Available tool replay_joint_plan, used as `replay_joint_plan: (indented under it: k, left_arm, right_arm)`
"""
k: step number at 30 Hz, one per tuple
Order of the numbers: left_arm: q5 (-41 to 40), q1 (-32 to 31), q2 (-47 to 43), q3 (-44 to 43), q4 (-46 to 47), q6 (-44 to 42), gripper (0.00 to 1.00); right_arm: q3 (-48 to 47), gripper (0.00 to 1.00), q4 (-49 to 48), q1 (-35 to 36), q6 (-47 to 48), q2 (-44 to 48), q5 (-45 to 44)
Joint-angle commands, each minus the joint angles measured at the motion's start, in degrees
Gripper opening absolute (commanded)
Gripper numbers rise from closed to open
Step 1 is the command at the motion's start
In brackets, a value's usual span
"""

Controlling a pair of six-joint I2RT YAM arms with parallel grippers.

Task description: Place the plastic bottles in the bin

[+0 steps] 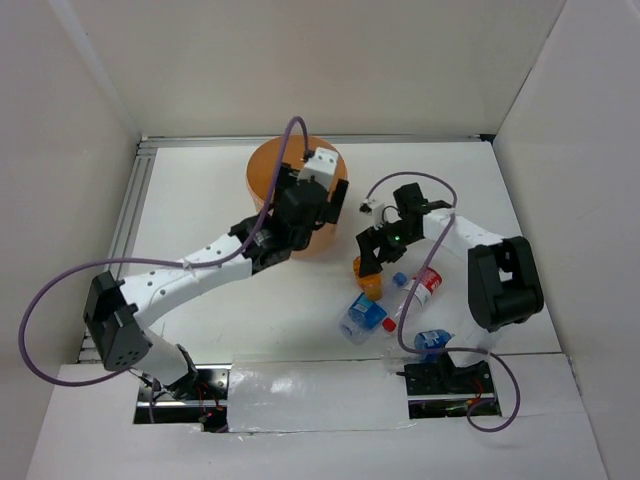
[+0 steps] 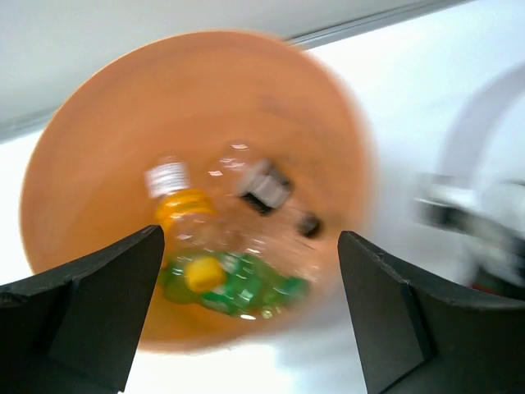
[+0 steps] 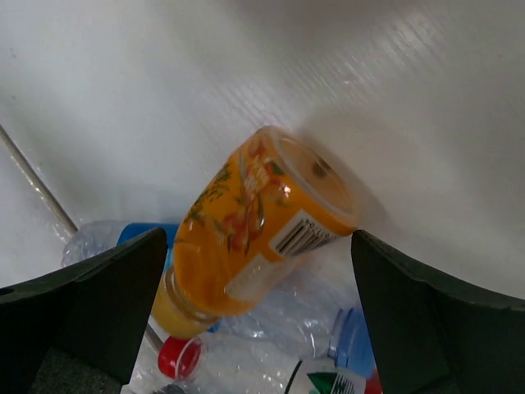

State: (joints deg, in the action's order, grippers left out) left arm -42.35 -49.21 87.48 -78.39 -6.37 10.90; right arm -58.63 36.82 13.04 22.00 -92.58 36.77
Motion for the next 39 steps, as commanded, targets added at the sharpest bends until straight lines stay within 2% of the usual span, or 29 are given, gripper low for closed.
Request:
replay_joint_plan:
  k: [1,3,4,5,6,7,8,9,10,13,17,19,21,25,26,29,31,32,33,35,36,39]
  left_arm:
    - [-3.8,-8.1,-6.3,-2.1,2.1,-4.7,1.00]
    - [-4.3,-12.7,-9.7,0.7,-0.1,-4.0,1.00]
    - [-4.3,-14.1,-11.0,2.0,-0.8,-3.4,1.00]
    - [-3.3,-15.5,-12.3,3.4,-1.6,-1.3,1.00]
    - [-0.3,-18.1,-15.8,6.5,-3.5,1.7,1.00]
    - [2.0,-18.1,-15.9,8.2,-4.3,1.8,1.00]
    - [4.6,-18.1,-17.0,10.4,-4.3,3.2,1.00]
    - [7.0,-18.9,-17.9,12.9,-4.3,5.2,1.00]
    - [9.1,-19.6,-19.2,18.2,-3.3,6.0,1.00]
    - [18.0,-21.1,-20.0,28.8,2.6,6.5,1.00]
    - [23.7,-22.4,-19.4,36.3,14.2,7.1,1.00]
    - [24.2,-22.9,-17.4,36.3,18.0,6.6,1.00]
    - [24.8,-22.9,-13.0,34.6,19.3,6.1,1.00]
    - [27.3,-22.9,-5.9,31.8,23.1,4.9,1.00]
    - [27.3,-22.9,-4.6,30.5,23.1,4.9,1.00]
    - [29.2,-22.9,0.2,27.9,24.4,5.6,1.00]
    - [30.5,-22.9,2.4,26.8,25.0,6.5,1.00]
    - [31.4,-22.9,3.4,26.0,25.0,6.5,1.00]
    - [32.0,-22.9,5.4,25.5,25.0,7.1,1.00]
    - [32.5,-22.9,7.3,23.8,25.0,7.6,1.00]
    - [32.5,-22.9,8.0,23.2,25.0,7.6,1.00]
    - [33.7,-22.9,11.5,20.7,25.0,7.6,1.00]
  right_arm:
    - [-3.2,1.00,-2.6,3.1,-3.2,-3.7,-3.9]
    - [-3.9,0.99,-2.6,4.4,-4.3,-6.2,-6.4]
    - [-4.4,0.94,-2.1,4.4,-4.3,-6.7,-6.4]
    - [-4.4,0.79,-2.1,4.4,-4.3,-6.7,-7.0]
    - [-5.0,0.57,-1.0,3.7,-3.8,-7.4,-7.0]
    - [-5.0,0.56,-0.3,3.7,-3.8,-7.4,-7.0]
    - [-5.0,0.47,0.4,3.1,-2.6,-7.4,-6.2]
    - [-5.5,0.32,1.1,1.9,-1.8,-6.5,-5.3]
    - [-6.1,0.23,3.0,1.3,-0.7,-5.3,-5.3]
    - [-12.0,0.03,8.7,-2.9,5.1,-1.7,-1.4]
    - [-27.6,0.00,15.8,-9.0,12.1,0.9,6.8]
    - [-37.1,0.00,15.6,-10.4,13.2,1.4,11.8]
    - [-41.5,0.00,11.7,-10.4,10.7,1.4,14.5]
    - [-46.2,0.00,-7.2,-7.0,-0.4,2.0,17.4]
    - [-47.5,0.00,-11.8,-4.1,-1.7,-0.1,17.4]
    - [-56.5,0.02,-10.8,2.4,-2.9,-8.1,16.2]
    - [-60.4,0.08,-10.3,4.9,-3.6,-12.3,15.4]
    - [-63.1,0.24,-9.4,7.0,-3.6,-15.8,13.7]
    - [-63.8,0.44,-9.9,7.9,-5.8,-17.2,12.5]
    - [-64.4,0.90,-10.7,9.0,-7.4,-19.0,9.7]
    - [-63.9,1.00,-11.5,9.0,-8.1,-19.0,9.1]
    - [-60.7,1.00,-10.8,7.4,-8.6,-16.8,9.1]
